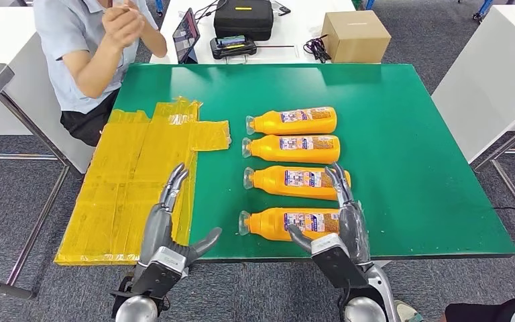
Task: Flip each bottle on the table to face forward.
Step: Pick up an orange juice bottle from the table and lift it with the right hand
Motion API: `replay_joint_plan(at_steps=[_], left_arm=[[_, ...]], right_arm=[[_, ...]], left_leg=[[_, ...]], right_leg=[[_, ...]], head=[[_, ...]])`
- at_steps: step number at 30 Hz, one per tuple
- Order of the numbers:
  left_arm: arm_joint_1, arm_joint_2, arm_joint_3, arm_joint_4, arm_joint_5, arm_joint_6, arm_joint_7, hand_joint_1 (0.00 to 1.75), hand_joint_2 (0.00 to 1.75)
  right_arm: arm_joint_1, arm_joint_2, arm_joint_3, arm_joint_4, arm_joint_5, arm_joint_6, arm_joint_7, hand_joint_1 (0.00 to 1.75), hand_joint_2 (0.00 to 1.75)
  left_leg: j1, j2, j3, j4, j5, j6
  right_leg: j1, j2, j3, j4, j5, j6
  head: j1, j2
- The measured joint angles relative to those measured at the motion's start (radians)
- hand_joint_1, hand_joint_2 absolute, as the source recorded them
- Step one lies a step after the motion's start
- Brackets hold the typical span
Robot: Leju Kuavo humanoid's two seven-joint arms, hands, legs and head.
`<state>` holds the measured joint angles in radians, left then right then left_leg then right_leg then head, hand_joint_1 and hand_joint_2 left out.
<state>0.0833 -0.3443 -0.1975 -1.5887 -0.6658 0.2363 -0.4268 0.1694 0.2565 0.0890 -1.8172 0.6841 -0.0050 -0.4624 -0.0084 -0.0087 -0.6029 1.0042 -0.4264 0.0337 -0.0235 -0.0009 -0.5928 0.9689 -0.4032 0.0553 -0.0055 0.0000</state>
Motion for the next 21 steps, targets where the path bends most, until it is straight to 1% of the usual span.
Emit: replay_joint_plan(at_steps=[5,9,12,14,18,21], left_arm=[[-0.037,0.011,-0.050,0.056,0.009,0.014,0.000,0.00,1.75],[-0.050,0.017,-0.074,0.069,0.023,0.015,-0.002,0.00,1.75],[-0.053,0.020,-0.084,0.070,0.027,0.019,-0.002,0.00,1.75],[-0.054,0.021,-0.089,0.070,0.008,0.044,-0.002,0.00,1.75],[-0.055,0.024,-0.100,0.069,-0.087,0.134,0.010,0.00,1.75],[-0.055,0.025,-0.106,0.068,-0.101,0.144,0.021,0.00,1.75]], right_arm=[[-0.047,-0.045,0.006,0.037,0.144,-0.052,0.047,0.00,1.75],[-0.078,-0.089,0.021,0.077,0.259,-0.089,0.086,0.00,1.75],[-0.094,-0.116,0.036,0.106,0.322,-0.103,0.105,0.00,1.75],[-0.102,-0.134,0.049,0.126,0.352,-0.106,0.121,0.00,1.75],[-0.108,-0.173,0.085,0.161,0.412,-0.103,0.161,0.00,1.75],[-0.105,-0.197,0.107,0.182,0.440,-0.095,0.187,0.00,1.75]], left_leg=[[0.000,0.000,0.000,0.000,0.000,0.000],[0.000,0.000,-0.001,0.000,0.000,0.000],[0.000,0.000,-0.001,0.000,0.000,0.000],[0.000,0.000,-0.001,0.000,0.000,0.000],[0.000,0.000,-0.001,0.000,0.000,0.000],[0.000,0.000,-0.001,0.000,0.000,0.000]], right_leg=[[0.000,0.000,0.000,0.000,0.000,0.000],[0.000,0.000,0.000,0.000,0.000,0.000],[0.000,0.000,0.000,0.000,0.000,0.000],[0.000,0.000,0.000,0.000,0.000,0.000],[0.000,0.000,0.000,0.000,0.000,0.000],[0.000,0.000,0.000,0.000,0.000,0.000]], head=[[0.000,0.000],[0.000,0.000],[0.000,0.000],[0.000,0.000],[0.000,0.000],[0.000,0.000]])
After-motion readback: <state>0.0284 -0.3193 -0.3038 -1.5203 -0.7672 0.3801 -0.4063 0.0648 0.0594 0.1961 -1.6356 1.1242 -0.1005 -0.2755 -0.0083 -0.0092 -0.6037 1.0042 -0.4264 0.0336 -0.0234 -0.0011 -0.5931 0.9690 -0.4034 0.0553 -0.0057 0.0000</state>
